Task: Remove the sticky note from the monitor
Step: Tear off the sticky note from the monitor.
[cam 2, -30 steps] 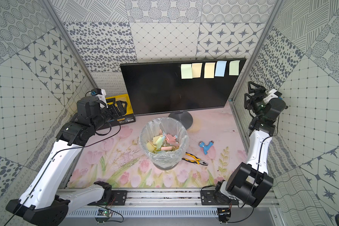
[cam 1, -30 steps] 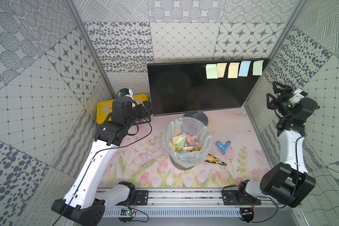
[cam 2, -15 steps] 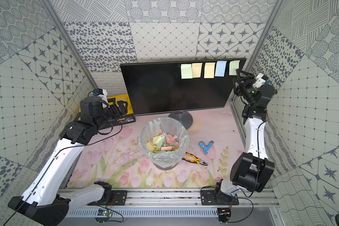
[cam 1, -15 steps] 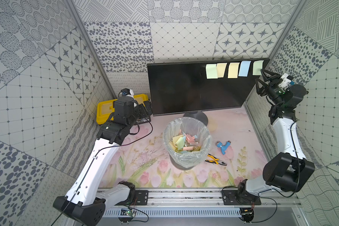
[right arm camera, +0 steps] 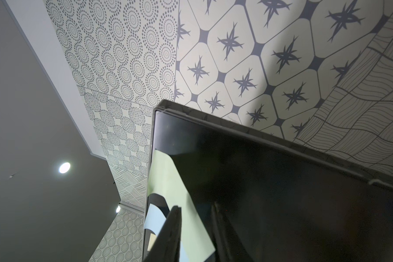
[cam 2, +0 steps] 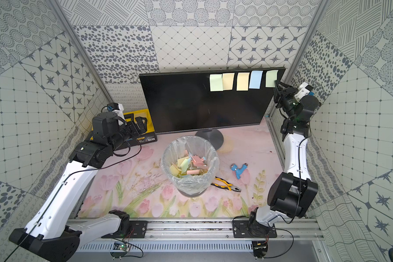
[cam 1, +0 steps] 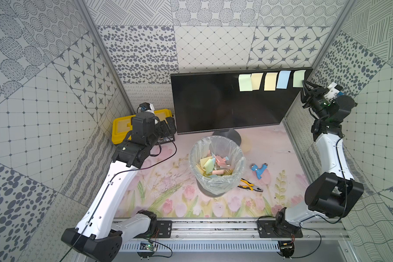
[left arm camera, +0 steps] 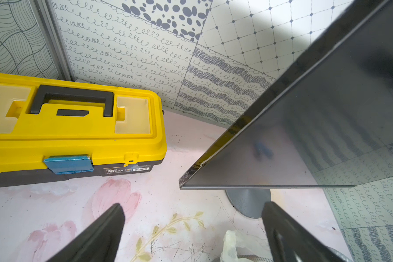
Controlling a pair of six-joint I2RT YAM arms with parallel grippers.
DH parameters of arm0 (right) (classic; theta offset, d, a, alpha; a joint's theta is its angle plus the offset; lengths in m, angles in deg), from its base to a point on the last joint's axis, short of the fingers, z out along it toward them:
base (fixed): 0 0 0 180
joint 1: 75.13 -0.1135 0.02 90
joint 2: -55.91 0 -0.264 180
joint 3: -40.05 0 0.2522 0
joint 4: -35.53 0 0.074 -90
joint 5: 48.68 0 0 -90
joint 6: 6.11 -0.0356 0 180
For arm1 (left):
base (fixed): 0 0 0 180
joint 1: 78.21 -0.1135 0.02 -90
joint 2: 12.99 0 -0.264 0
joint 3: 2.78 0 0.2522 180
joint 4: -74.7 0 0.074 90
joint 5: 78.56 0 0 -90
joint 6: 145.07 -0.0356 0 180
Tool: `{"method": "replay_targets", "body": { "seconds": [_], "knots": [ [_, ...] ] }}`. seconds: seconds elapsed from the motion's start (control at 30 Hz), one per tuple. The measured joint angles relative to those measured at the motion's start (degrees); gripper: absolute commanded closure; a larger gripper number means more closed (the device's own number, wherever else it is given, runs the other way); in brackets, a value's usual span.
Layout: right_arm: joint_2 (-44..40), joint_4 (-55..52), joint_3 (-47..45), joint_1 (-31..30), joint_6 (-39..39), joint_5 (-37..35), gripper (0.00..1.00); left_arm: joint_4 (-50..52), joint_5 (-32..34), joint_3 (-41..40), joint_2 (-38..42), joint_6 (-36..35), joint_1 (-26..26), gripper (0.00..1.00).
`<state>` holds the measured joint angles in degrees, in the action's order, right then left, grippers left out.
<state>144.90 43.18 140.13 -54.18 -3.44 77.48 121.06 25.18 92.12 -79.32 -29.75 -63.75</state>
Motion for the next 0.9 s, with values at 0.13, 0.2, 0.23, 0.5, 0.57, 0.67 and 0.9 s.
{"method": "replay_targets", "body": {
  "seconds": [0.13,0.2,0.23,0.5,0.57,0.67,0.9],
  "knots": [
    [0.0,0.31,0.35,-0.37,0.7,-0.42,0.94,-0.46,0.0,0.0,-0.04,-0.28,0.0,0.01],
    [0.0,0.26,0.35,-0.37,0.98,-0.63,1.0,-0.72,0.0,0.0,-0.07,-0.61,0.0,0.01],
    [0.0,0.2,0.35,-0.37,1.11,-0.74,1.0,-0.72,-0.02,0.0,-0.07,-0.83,-0.04,0.01],
    [-1.68,-2.69,0.33,-0.92,7.13,-2.19,1.0,-0.68,-0.02,0.87,-0.55,-2.03,-0.81,0.01],
    [-2.69,-3.45,0.33,-1.09,10.05,-2.54,1.0,-0.68,-0.04,1.38,-0.87,-2.6,-1.01,0.01],
    [-4.35,-5.01,0.33,-1.4,14.84,-3.23,1.0,-0.68,-0.02,1.92,-1.2,-3.13,-1.29,0.01],
    [-8.15,-7.72,-0.22,-1.99,23.45,-4.24,1.0,-0.7,-0.09,2.54,-1.53,-4.02,-1.49,0.01]
  ]
}}
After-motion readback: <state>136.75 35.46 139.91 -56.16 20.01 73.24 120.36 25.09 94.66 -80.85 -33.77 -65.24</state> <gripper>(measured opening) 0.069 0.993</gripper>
